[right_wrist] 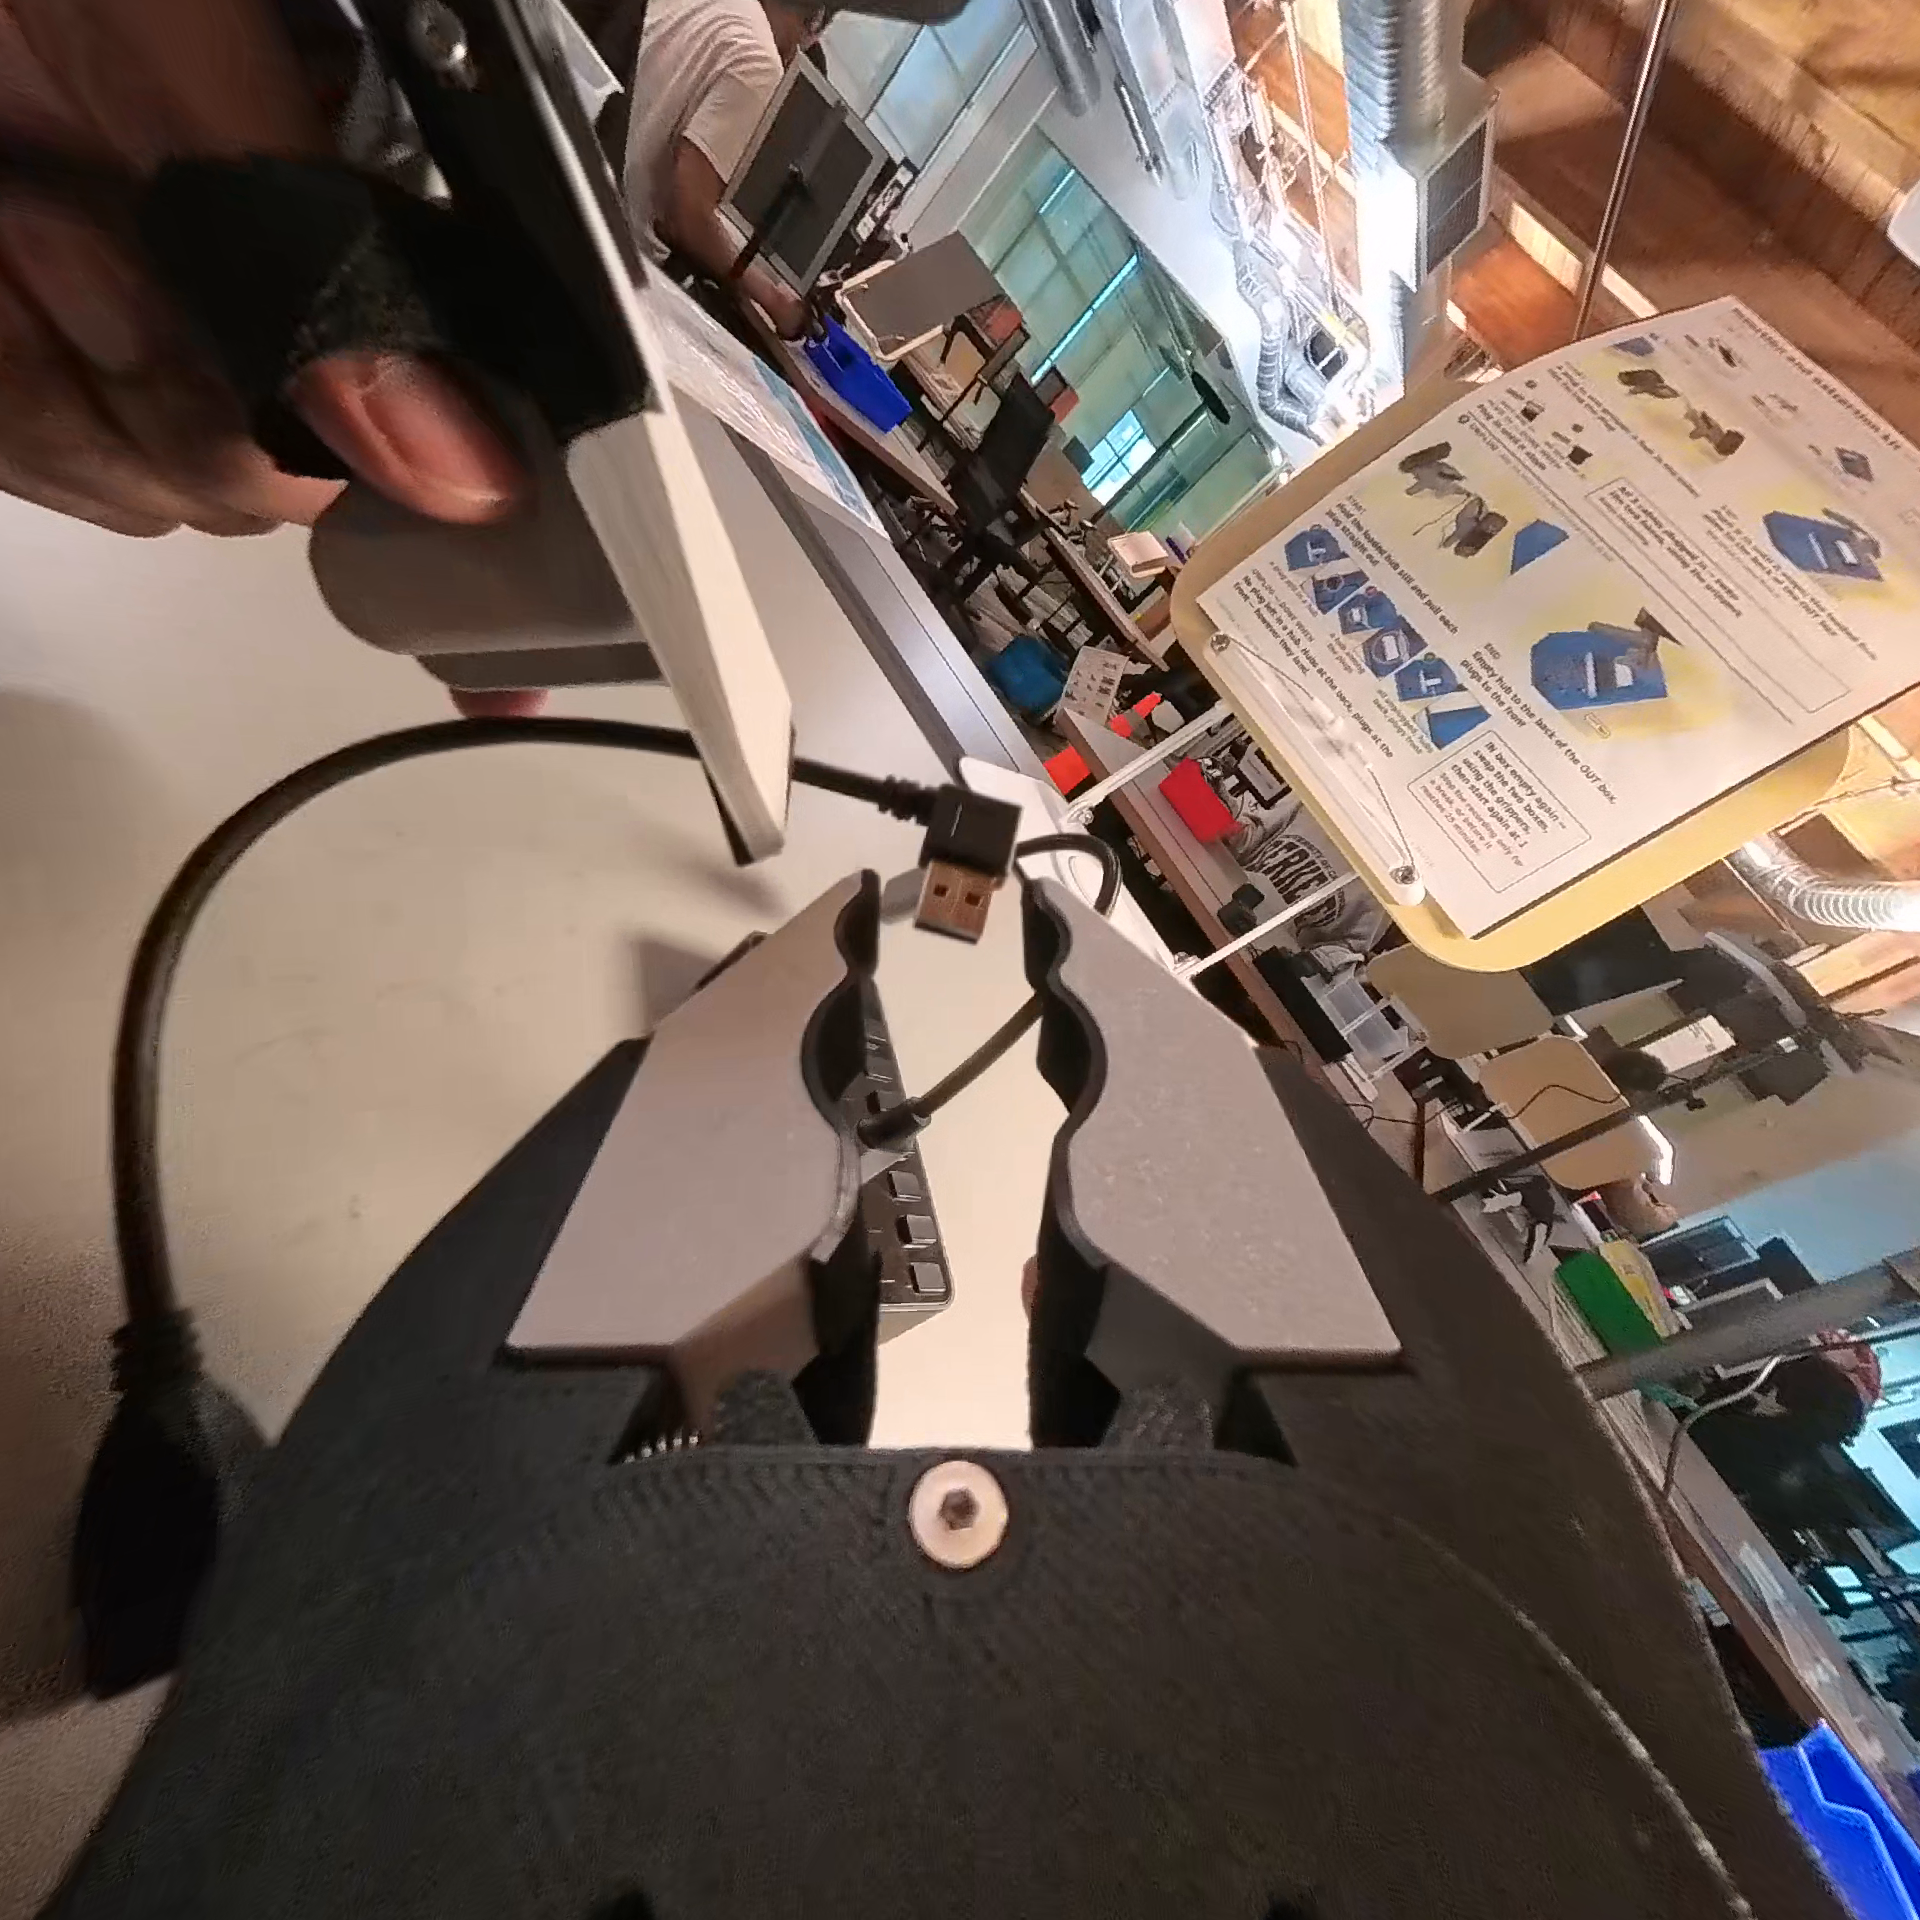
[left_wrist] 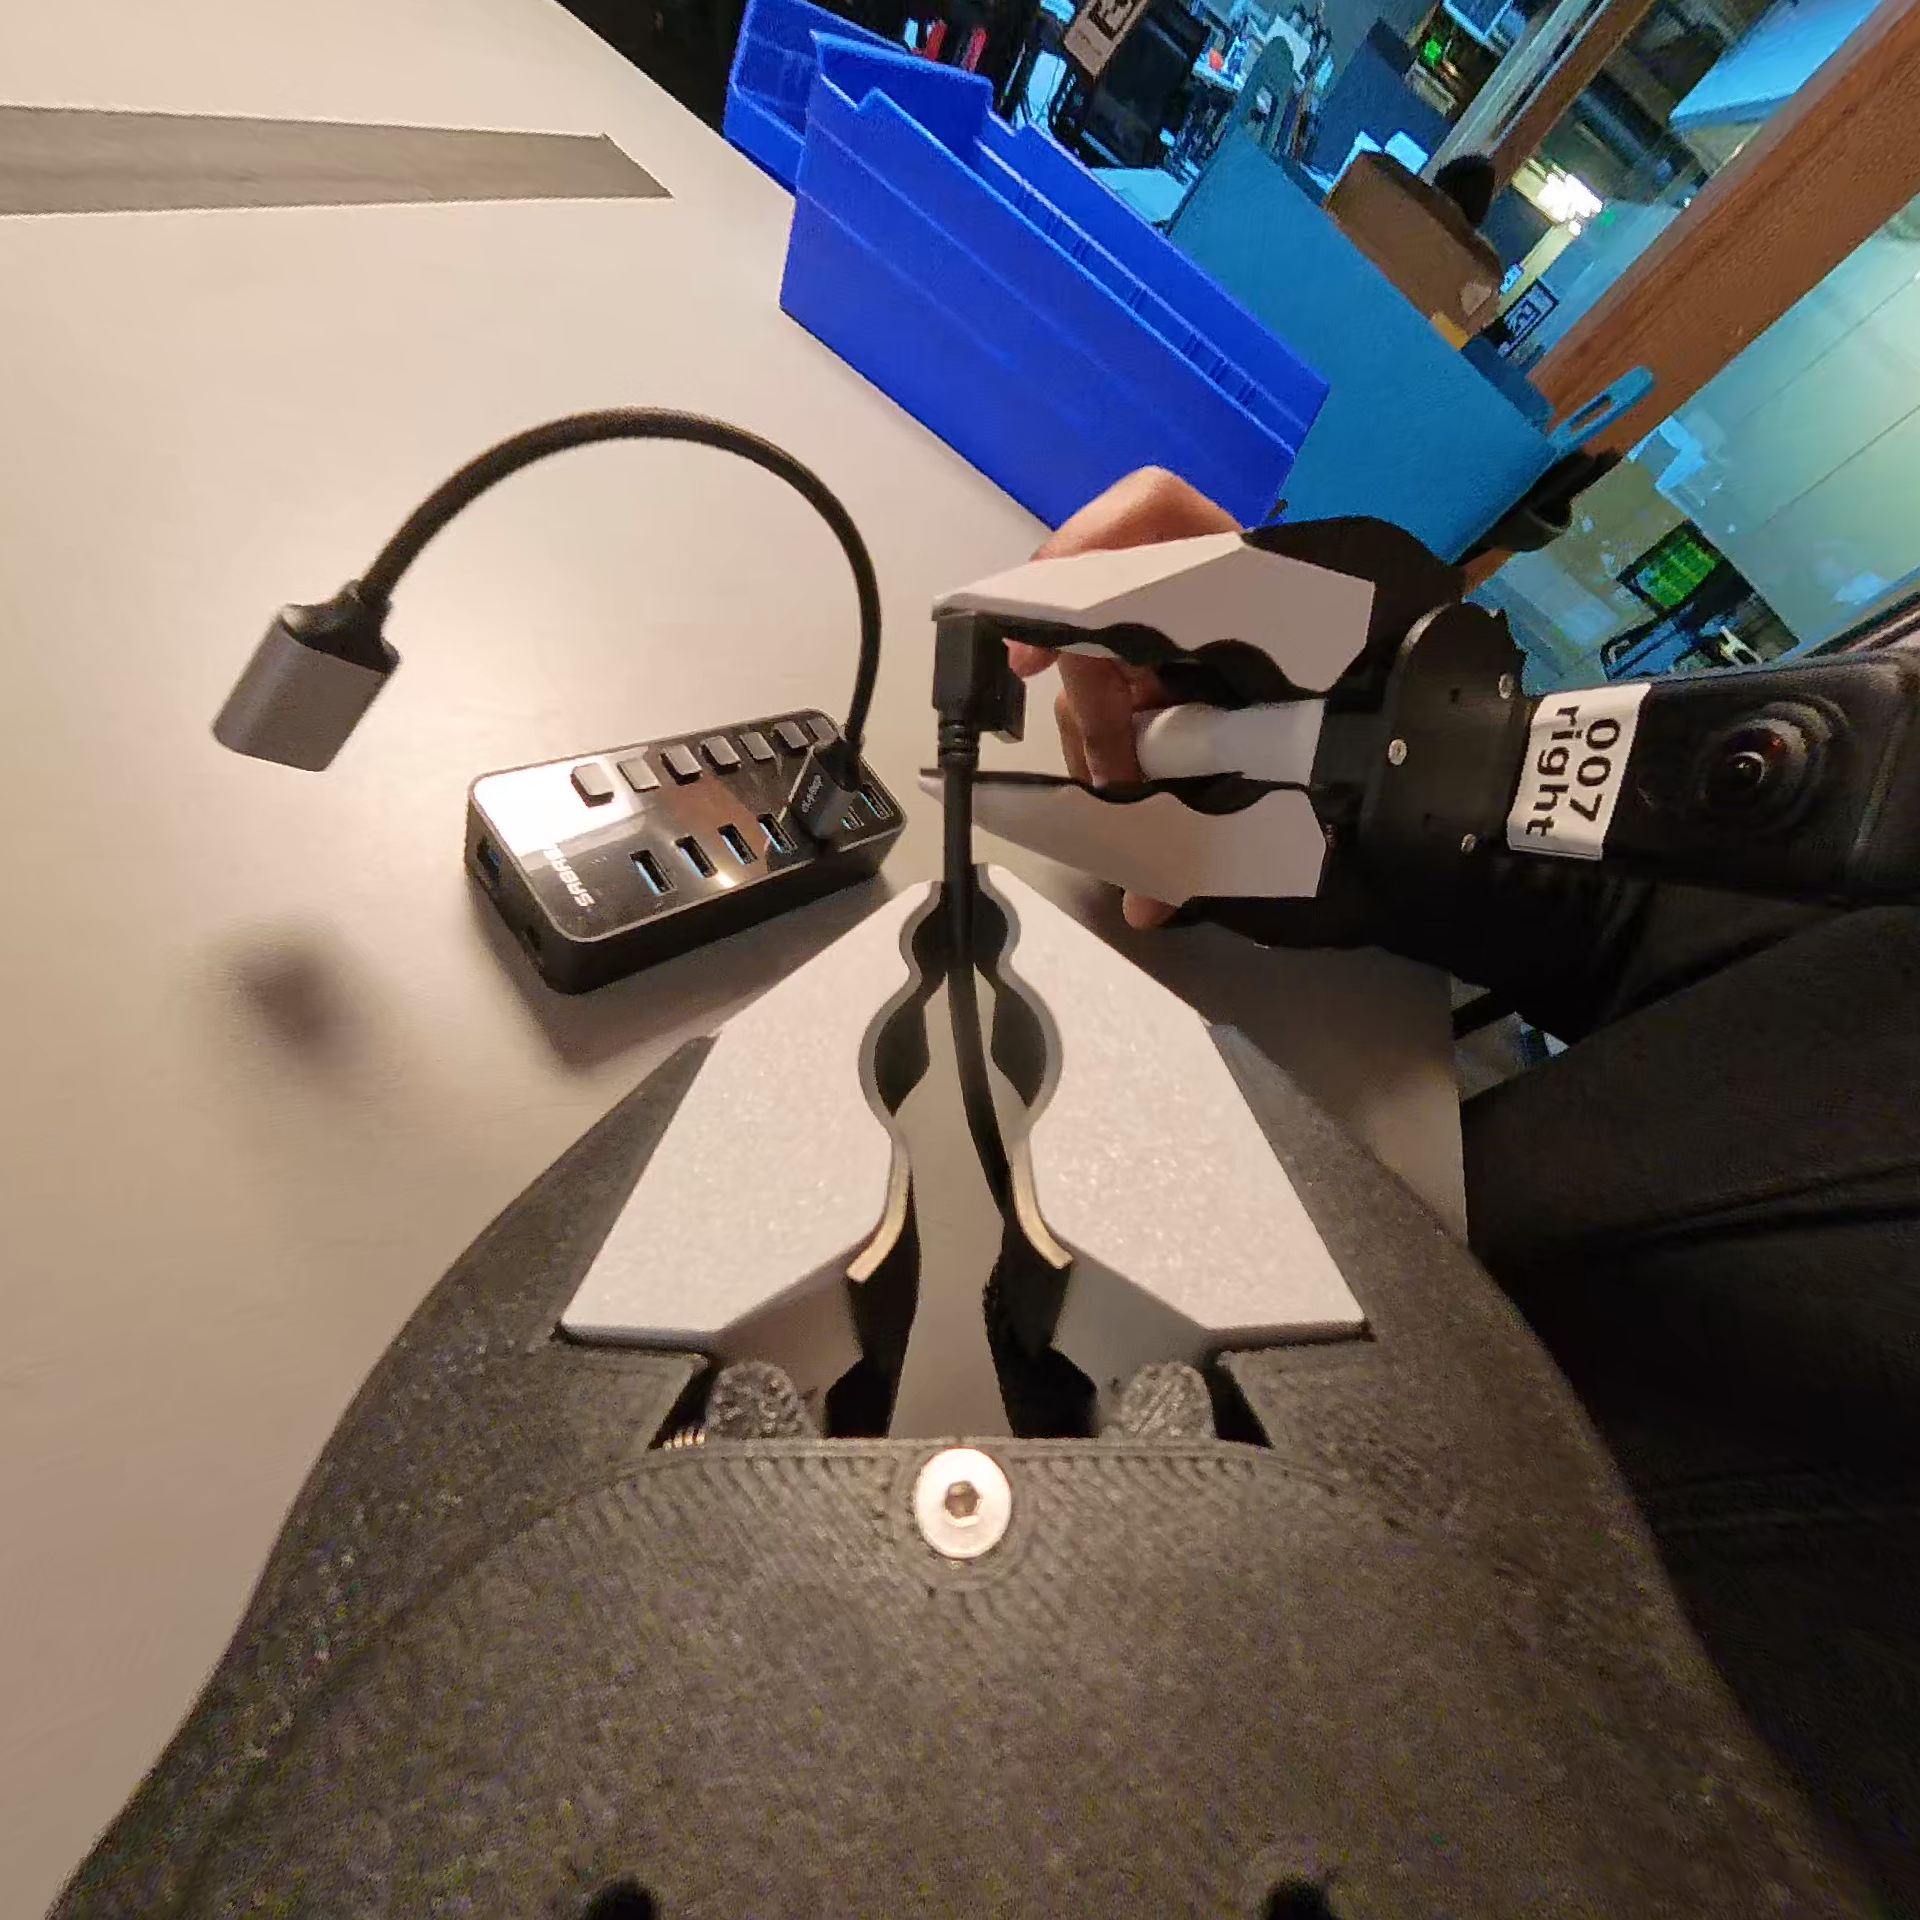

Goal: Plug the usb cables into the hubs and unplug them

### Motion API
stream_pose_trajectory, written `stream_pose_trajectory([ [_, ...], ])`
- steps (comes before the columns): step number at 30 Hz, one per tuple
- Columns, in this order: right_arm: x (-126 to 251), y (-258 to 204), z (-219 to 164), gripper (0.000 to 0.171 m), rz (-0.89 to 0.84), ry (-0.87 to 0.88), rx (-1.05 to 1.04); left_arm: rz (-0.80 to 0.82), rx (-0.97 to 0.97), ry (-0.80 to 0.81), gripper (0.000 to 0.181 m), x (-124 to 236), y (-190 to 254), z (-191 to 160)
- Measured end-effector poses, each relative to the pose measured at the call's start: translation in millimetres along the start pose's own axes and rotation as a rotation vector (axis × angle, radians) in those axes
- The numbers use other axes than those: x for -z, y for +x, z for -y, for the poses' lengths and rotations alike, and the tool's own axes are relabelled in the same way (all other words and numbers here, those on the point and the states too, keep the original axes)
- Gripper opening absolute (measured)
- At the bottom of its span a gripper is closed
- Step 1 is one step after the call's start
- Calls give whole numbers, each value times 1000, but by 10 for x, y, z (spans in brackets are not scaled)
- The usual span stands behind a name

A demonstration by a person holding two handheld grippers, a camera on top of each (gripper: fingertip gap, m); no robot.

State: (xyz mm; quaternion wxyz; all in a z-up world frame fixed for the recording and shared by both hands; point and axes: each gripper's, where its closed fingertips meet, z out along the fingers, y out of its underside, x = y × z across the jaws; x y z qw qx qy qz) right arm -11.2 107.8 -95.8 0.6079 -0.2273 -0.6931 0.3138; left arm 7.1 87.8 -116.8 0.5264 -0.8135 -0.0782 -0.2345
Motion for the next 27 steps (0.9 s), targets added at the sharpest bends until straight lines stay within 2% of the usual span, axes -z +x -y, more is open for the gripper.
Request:
stream_pose_trajectory([
  [3,11,4,22,18,-1,15,-2,-1,-1,-16,5,-26,8,-36],
  [6,20,-5,38,16,9,29,-6,-30,-13,-44,7,-33,38,-67],
  [10,40,-42,81,17,60,80,-55,-88,50,58,38,50,53,125],
  [12,42,-70,91,17,83,95,-69,-141,100,103,43,77,79,192],
  [16,71,-179,159,17,148,144,-74,-211,145,111,36,57,128,178],
  [20,77,-245,166,17,169,149,-39,-220,84,82,11,23,179,104],
  [23,99,-248,135,17,186,140,-2,-173,37,80,11,10,131,90],
  [27,202,-106,23,31,254,115,-17,-55,29,85,11,66,-110,102],
])
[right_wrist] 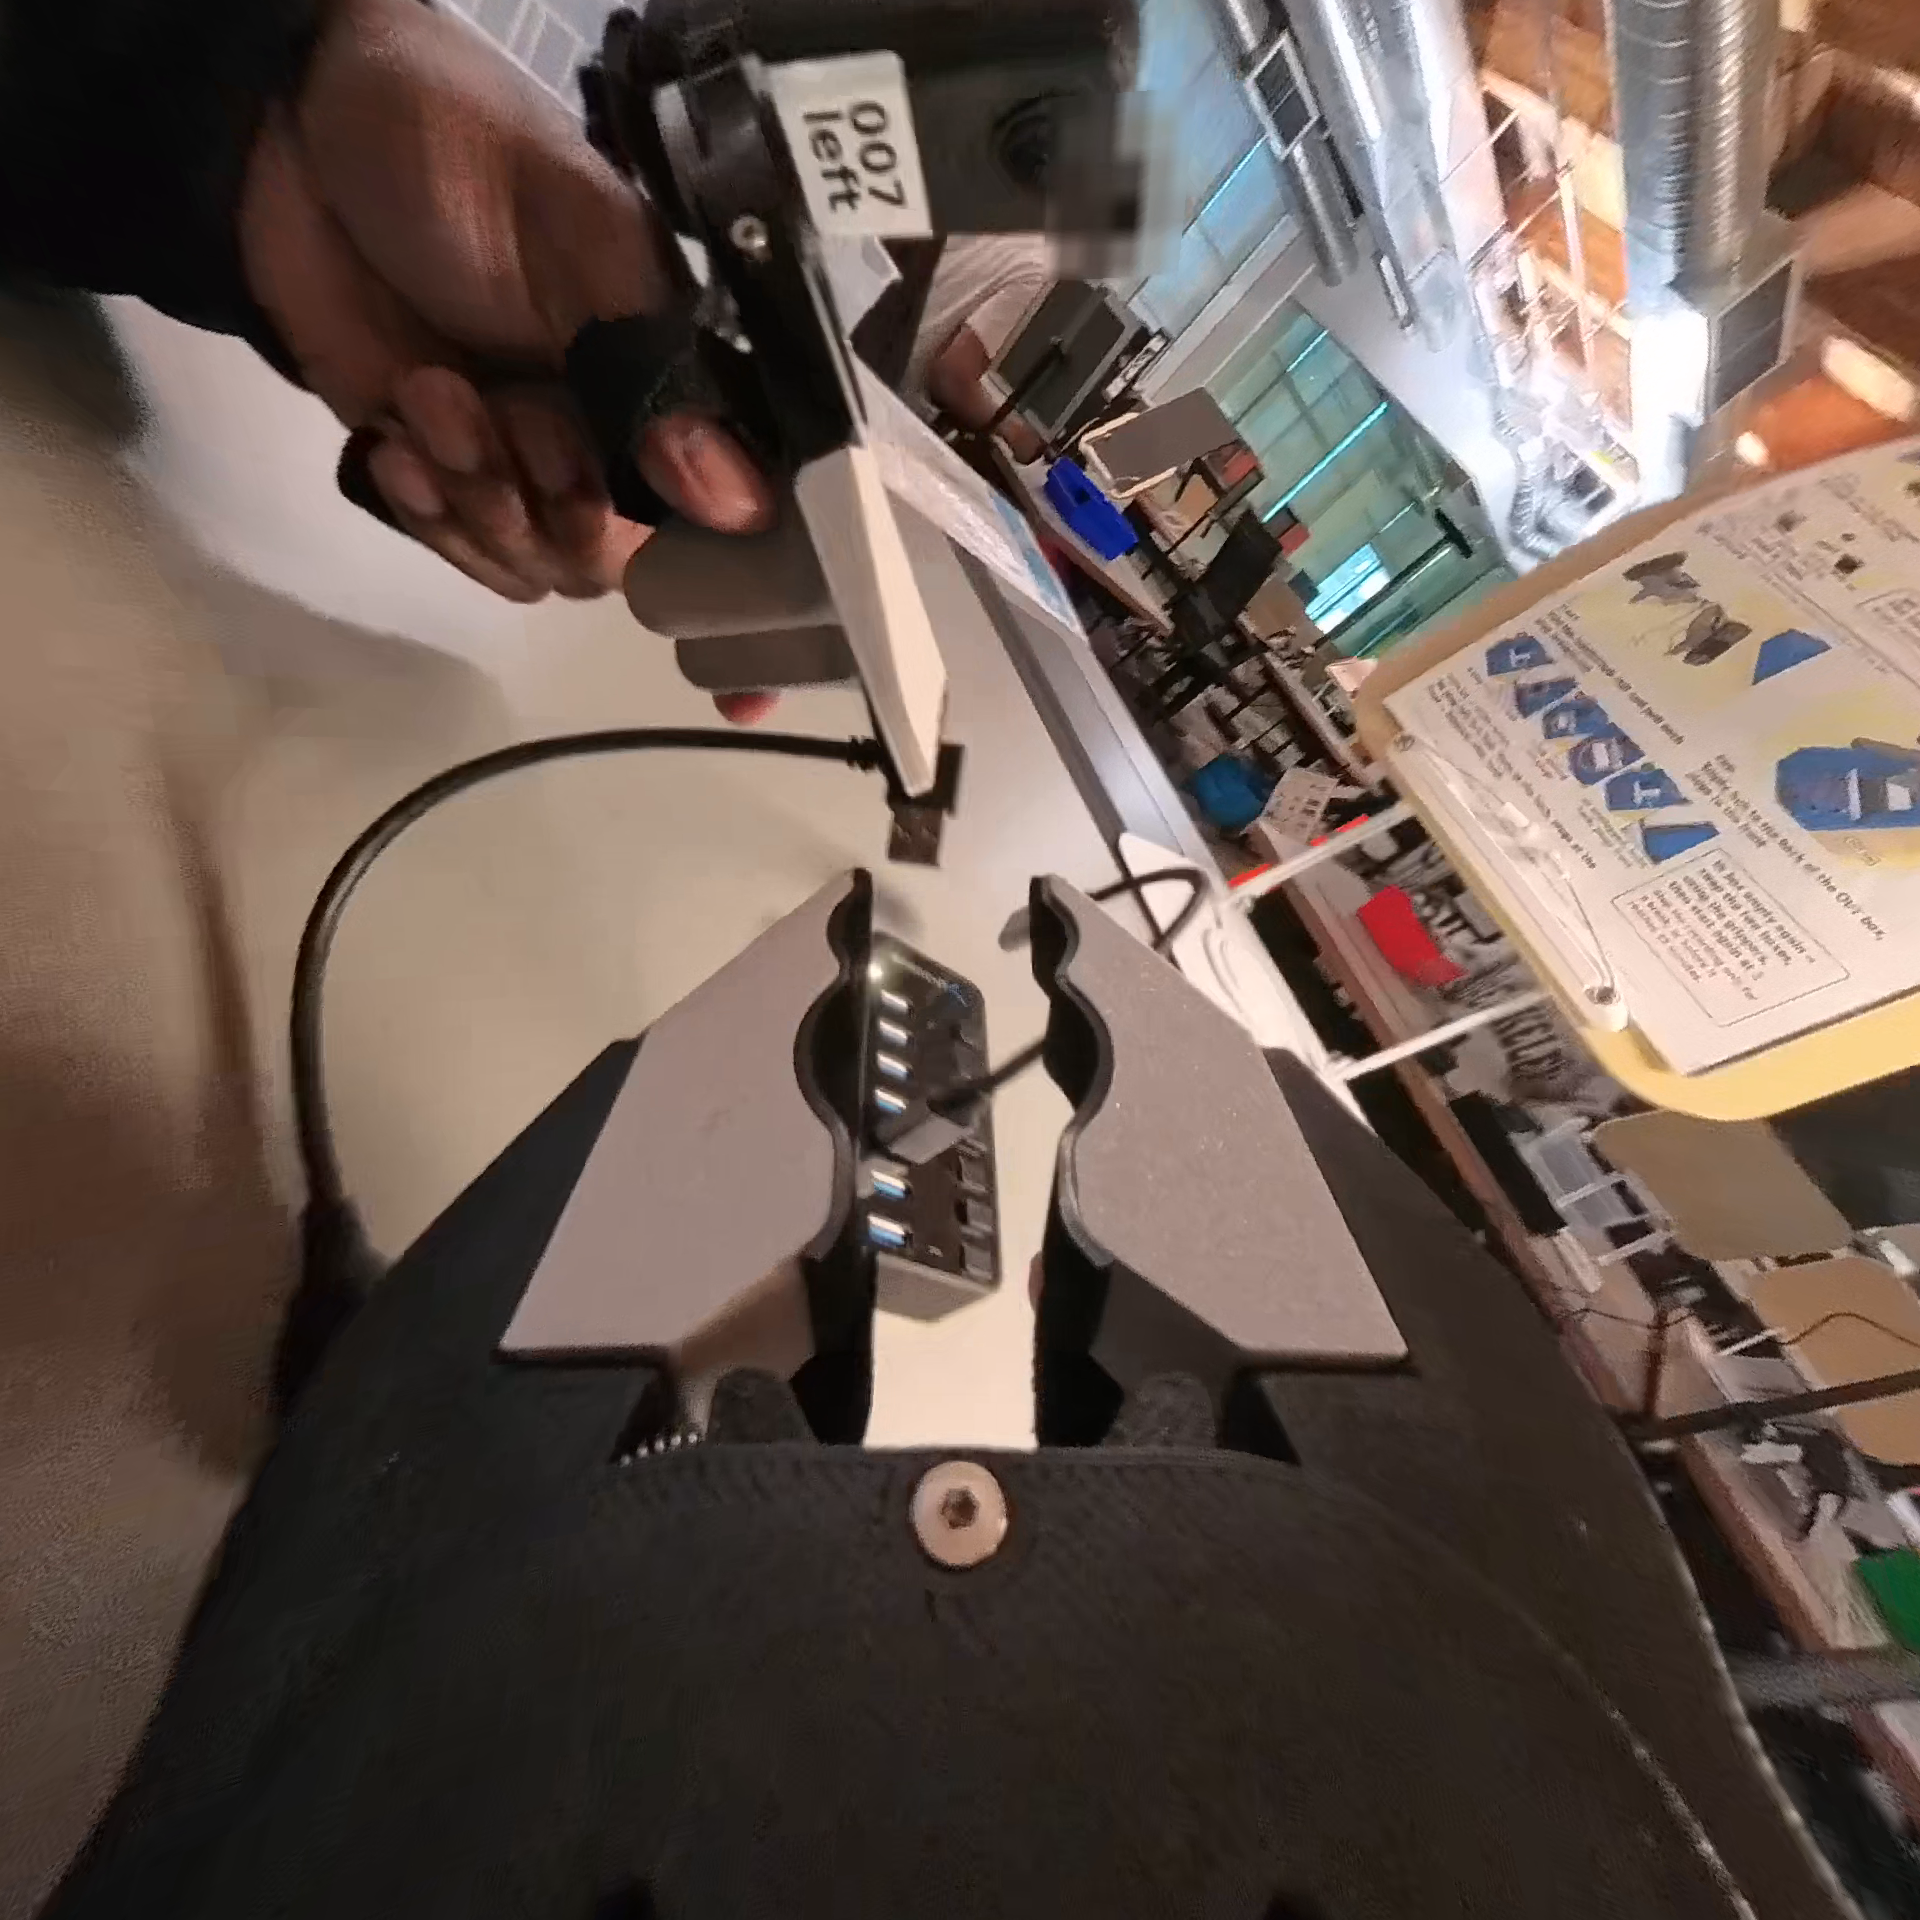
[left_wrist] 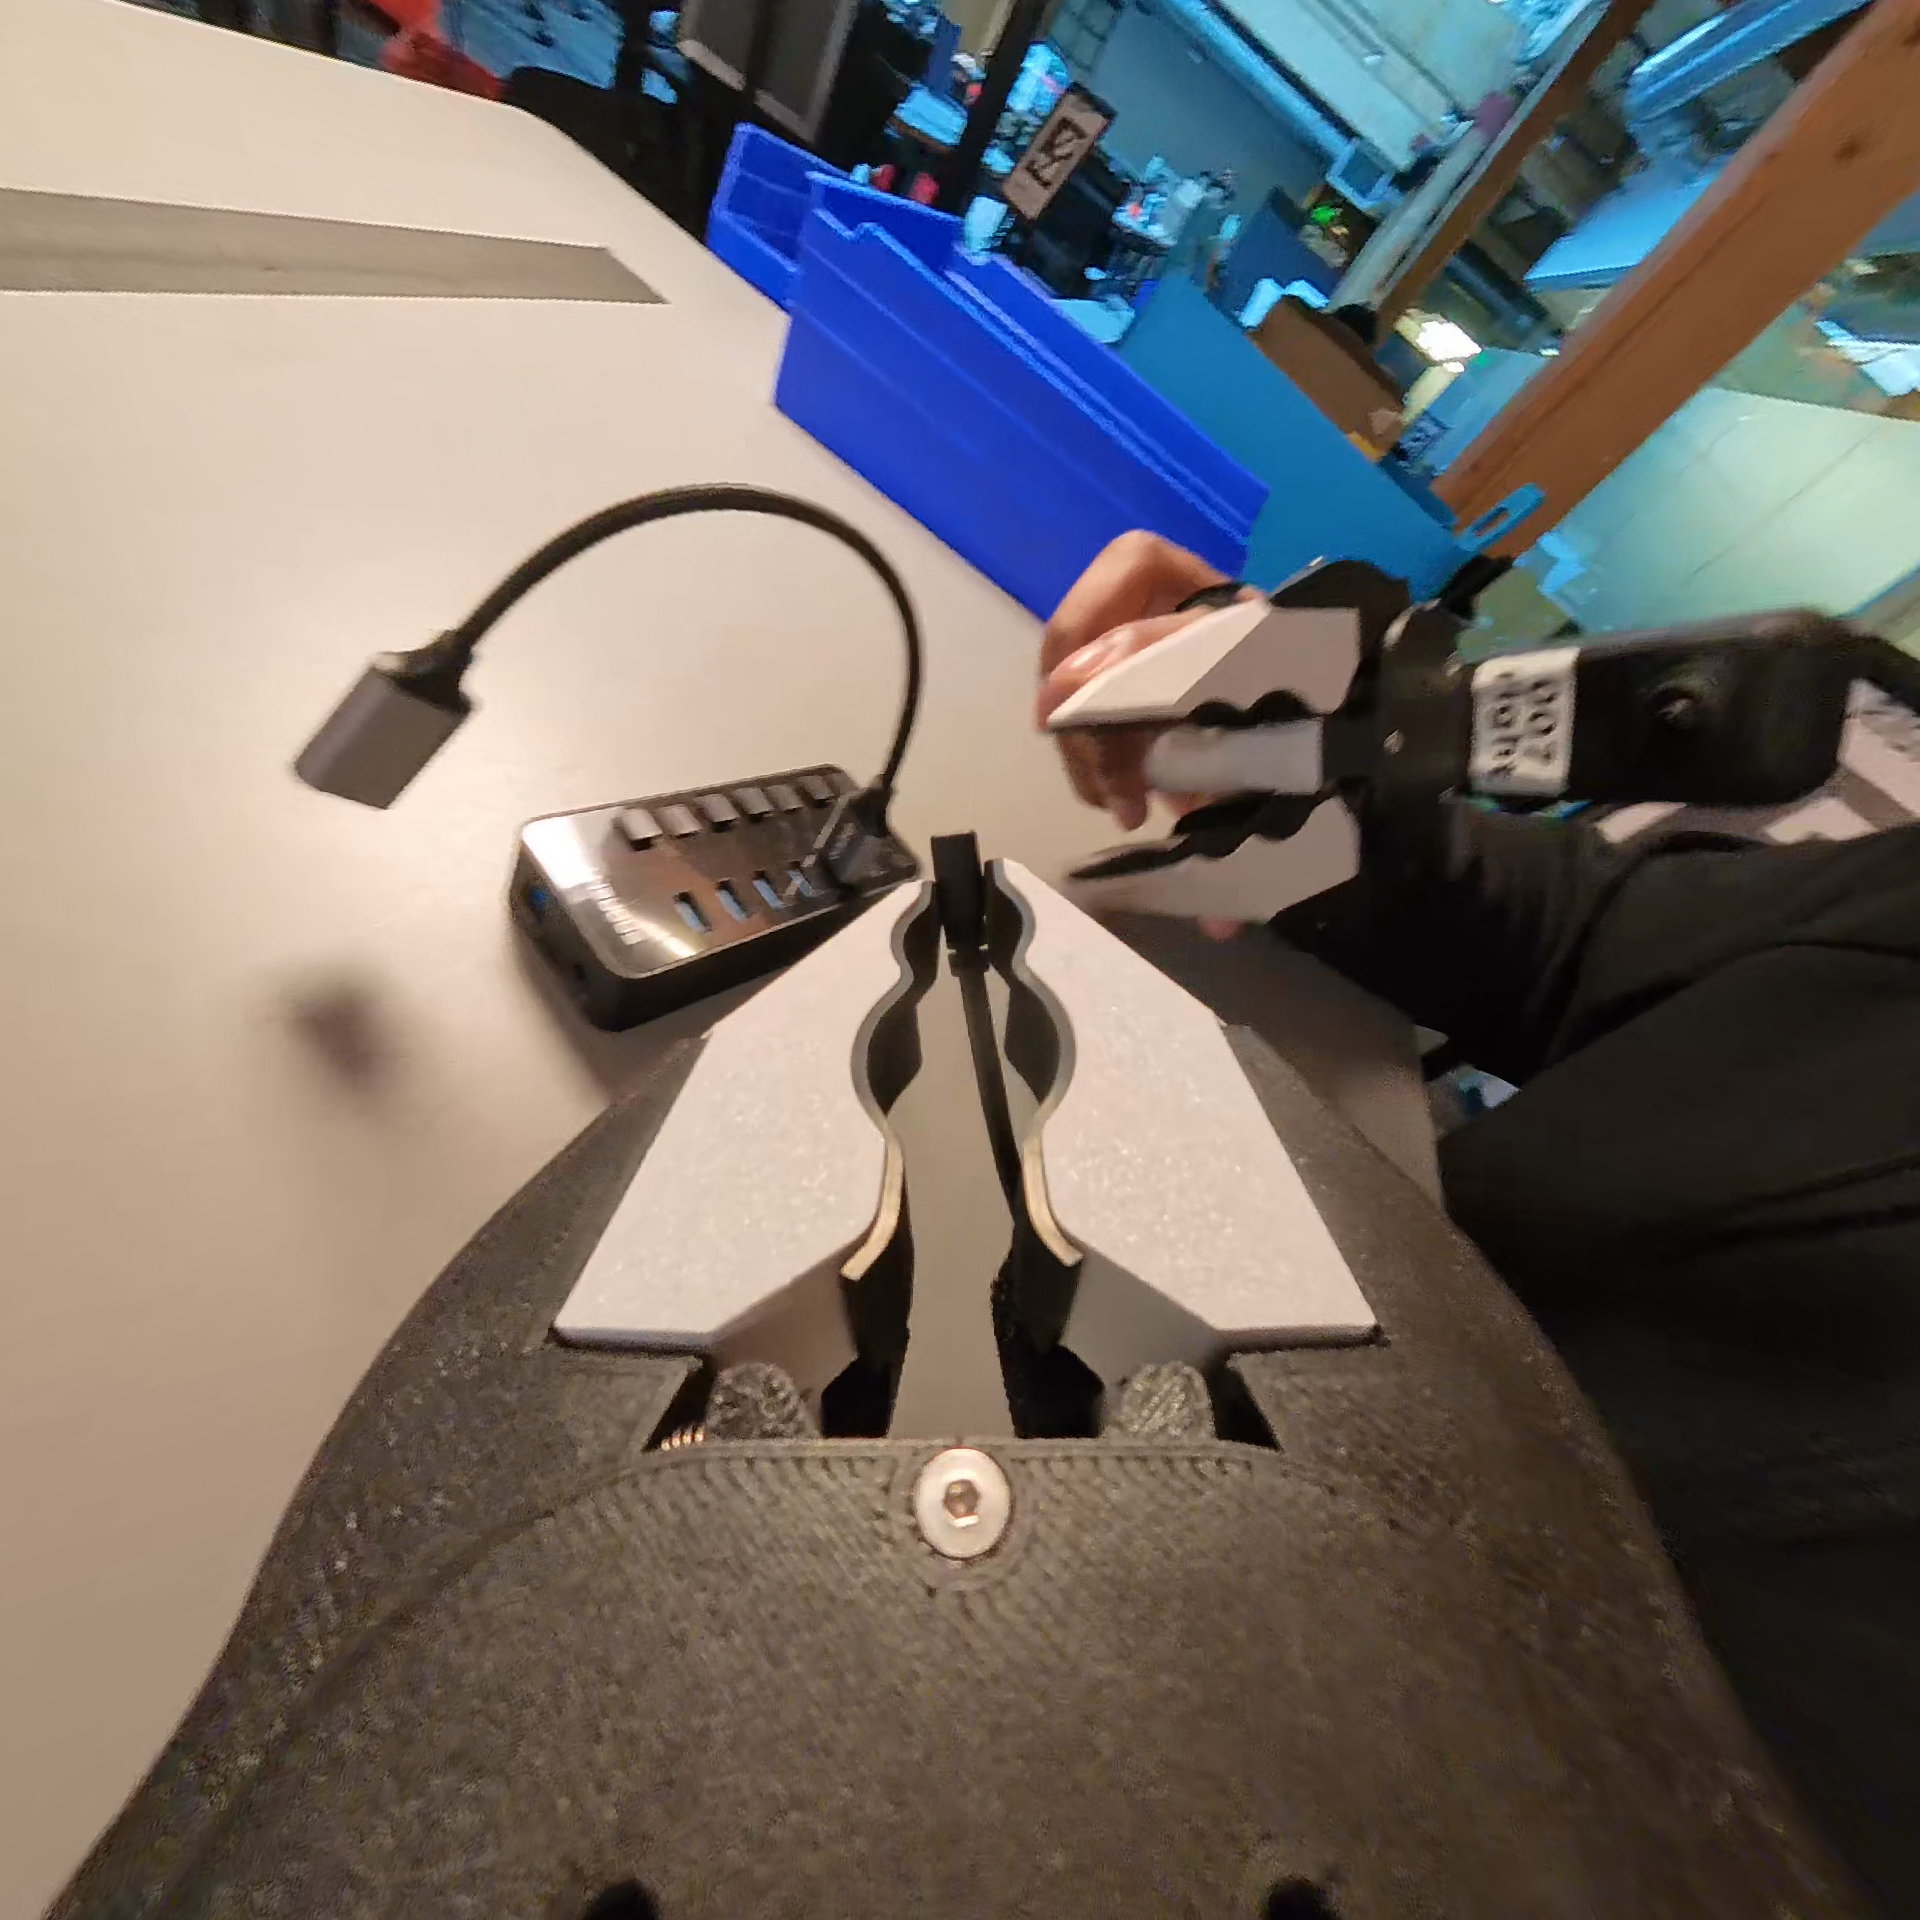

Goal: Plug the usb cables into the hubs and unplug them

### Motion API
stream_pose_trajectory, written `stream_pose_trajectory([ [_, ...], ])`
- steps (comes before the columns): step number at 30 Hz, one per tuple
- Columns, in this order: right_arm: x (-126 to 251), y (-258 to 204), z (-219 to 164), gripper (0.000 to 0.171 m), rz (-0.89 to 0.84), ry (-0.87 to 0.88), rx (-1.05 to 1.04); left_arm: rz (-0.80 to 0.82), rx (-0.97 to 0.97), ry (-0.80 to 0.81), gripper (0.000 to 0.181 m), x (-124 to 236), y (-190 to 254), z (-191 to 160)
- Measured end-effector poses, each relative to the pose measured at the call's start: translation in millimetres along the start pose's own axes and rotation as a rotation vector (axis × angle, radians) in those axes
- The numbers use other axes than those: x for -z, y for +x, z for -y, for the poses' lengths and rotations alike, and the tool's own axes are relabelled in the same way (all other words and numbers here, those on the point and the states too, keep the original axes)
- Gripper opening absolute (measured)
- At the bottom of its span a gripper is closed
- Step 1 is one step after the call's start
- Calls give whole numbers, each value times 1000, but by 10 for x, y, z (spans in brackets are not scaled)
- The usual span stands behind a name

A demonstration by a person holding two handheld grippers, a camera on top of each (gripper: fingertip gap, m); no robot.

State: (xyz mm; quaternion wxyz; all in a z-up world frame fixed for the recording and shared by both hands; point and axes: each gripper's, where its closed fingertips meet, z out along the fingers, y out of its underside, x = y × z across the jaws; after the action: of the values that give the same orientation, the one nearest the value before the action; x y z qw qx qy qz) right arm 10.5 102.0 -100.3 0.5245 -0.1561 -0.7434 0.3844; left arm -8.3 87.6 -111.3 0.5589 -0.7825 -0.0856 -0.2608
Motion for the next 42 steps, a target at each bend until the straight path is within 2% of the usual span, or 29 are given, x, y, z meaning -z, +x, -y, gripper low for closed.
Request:
stream_pose_trajectory([
  [3,114,240,-211,36,21,-79,-128,105,-2,-13,11,47,-207,-19],
  [6,117,210,-588,68,141,-236,-357,188,-8,-26,11,56,-355,-56],
  [8,59,93,-805,81,189,-315,-444,216,-12,-38,11,34,-402,-93],
  [12,-88,-114,-1065,88,221,-461,-460,262,-47,-63,12,-28,-446,-162],
  [16,-233,-141,-1079,77,190,-515,-472,293,-92,-69,12,-84,-447,-180],
  [18,-276,-171,-1057,60,194,-519,-470,305,-111,-66,12,-100,-439,-169],
  [21,-305,-157,-1032,58,165,-512,-438,332,-142,-60,12,-101,-440,-147],
  [24,-349,-63,-980,57,54,-476,-258,362,-184,-49,12,-94,-441,-115],
  [32,-435,24,-562,56,-87,-331,-66,482,-323,-63,13,-58,-528,-108],
  [34,-423,61,-466,46,-124,-303,-20,483,-331,-62,13,-58,-517,-107],
  [35,-424,42,-448,26,-113,-297,-6,485,-328,-59,13,-56,-522,-105],
  [40,-413,-23,-687,25,-59,-394,-63,459,-270,-75,12,-74,-575,-166],
  [42,-391,-78,-815,30,-20,-437,-128,454,-256,-68,13,-61,-585,-155],
])
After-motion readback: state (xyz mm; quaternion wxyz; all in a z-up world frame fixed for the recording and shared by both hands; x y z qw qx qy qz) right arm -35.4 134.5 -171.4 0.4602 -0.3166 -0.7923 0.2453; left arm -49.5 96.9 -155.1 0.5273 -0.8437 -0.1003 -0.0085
